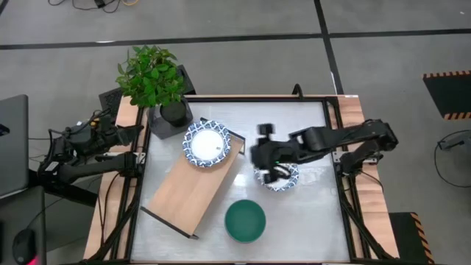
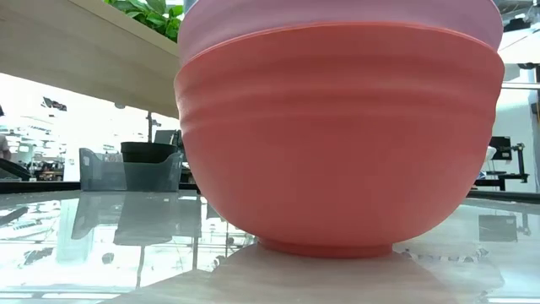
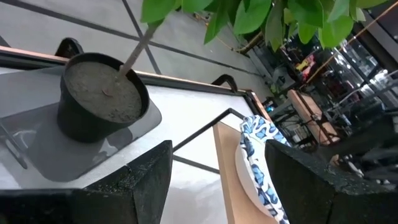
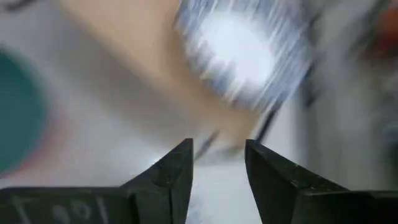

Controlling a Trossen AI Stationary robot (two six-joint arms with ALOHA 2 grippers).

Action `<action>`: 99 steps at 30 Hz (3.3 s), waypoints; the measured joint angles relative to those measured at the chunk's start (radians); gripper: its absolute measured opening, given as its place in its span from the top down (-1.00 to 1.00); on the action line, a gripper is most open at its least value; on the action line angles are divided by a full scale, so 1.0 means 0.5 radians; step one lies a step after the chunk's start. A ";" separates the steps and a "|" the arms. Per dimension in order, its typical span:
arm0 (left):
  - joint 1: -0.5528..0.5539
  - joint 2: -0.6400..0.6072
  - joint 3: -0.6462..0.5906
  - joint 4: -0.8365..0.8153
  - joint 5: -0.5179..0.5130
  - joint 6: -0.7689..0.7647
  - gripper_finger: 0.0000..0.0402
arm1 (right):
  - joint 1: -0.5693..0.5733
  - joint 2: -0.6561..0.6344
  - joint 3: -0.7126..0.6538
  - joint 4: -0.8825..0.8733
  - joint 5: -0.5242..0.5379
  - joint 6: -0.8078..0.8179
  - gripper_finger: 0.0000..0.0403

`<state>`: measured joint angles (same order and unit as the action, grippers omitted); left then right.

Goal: Place and stack bowls onto a shelf
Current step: Stack the white patterned bowl on the white patterned bowl on the shelf

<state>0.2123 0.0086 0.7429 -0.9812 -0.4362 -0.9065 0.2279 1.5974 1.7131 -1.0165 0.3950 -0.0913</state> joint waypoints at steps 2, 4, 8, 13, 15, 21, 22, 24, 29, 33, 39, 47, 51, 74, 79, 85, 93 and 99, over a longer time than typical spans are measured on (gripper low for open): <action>-0.001 0.000 0.000 0.000 0.006 0.000 -0.21 | 0.004 -0.040 -0.001 -0.278 -0.168 0.452 0.13; 0.000 0.000 0.000 0.000 0.008 0.001 -0.21 | 0.032 -0.052 -0.002 -0.552 -0.287 0.800 0.12; -0.001 0.000 -0.001 0.000 0.005 0.001 -0.21 | 0.214 -0.017 -0.037 -0.805 -0.311 1.123 0.13; -0.001 0.000 -0.029 -0.002 0.005 -0.011 -0.21 | 0.466 -0.014 -0.301 -0.617 -0.322 1.237 0.13; 0.000 0.000 -0.046 0.002 0.005 -0.016 -0.21 | 0.542 -0.013 -0.426 -0.523 -0.322 1.249 0.13; -0.001 -0.001 -0.129 0.008 0.014 -0.106 -0.21 | 0.667 -0.011 -0.672 -0.305 -0.167 1.235 0.12; 0.000 0.000 -0.142 0.010 0.028 -0.129 -0.21 | 0.680 -0.011 -0.699 -0.267 -0.155 1.222 0.13; -0.001 -0.001 -0.161 0.006 0.063 -0.164 -0.21 | 0.688 -0.011 -0.739 -0.226 -0.139 1.214 0.13; 0.000 -0.001 -0.169 0.007 0.075 -0.165 -0.21 | 0.686 -0.014 -0.888 -0.091 -0.105 1.211 0.13; 0.000 -0.001 -0.169 0.007 0.070 -0.164 -0.21 | 0.671 -0.014 -1.028 0.028 -0.105 1.216 0.13; 0.000 0.000 -0.169 0.007 0.069 -0.166 -0.21 | 0.665 -0.012 -1.180 0.086 -0.082 1.228 0.13; 0.000 -0.001 -0.169 0.007 0.068 -0.171 -0.21 | 0.665 -0.013 -1.262 0.204 -0.001 1.189 0.13; 0.000 0.000 -0.169 0.007 0.064 -0.171 -0.21 | 0.664 -0.013 -1.303 0.291 -0.001 1.182 0.13; 0.000 -0.001 -0.169 0.007 0.066 -0.171 -0.21 | 0.566 -0.012 -1.281 0.220 -0.006 1.176 0.90; -0.001 0.000 -0.169 0.006 0.066 -0.171 -0.21 | 0.562 -0.012 -1.136 -0.002 0.070 1.176 0.90; -0.001 -0.001 -0.169 0.006 0.058 -0.161 -0.21 | 0.559 -0.012 -0.856 -0.363 0.294 1.152 0.91; 0.000 -0.001 -0.169 0.006 0.023 -0.150 -0.21 | 0.445 -0.012 -0.468 -0.702 0.675 1.109 0.91; 0.000 0.000 -0.169 0.006 0.023 -0.166 -0.21 | 0.286 -0.012 -0.205 -0.646 0.967 0.754 0.91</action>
<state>0.2122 0.0085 0.6582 -0.9783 -0.4248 -0.9897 0.3707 1.5913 1.6108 -1.3393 0.8785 0.2857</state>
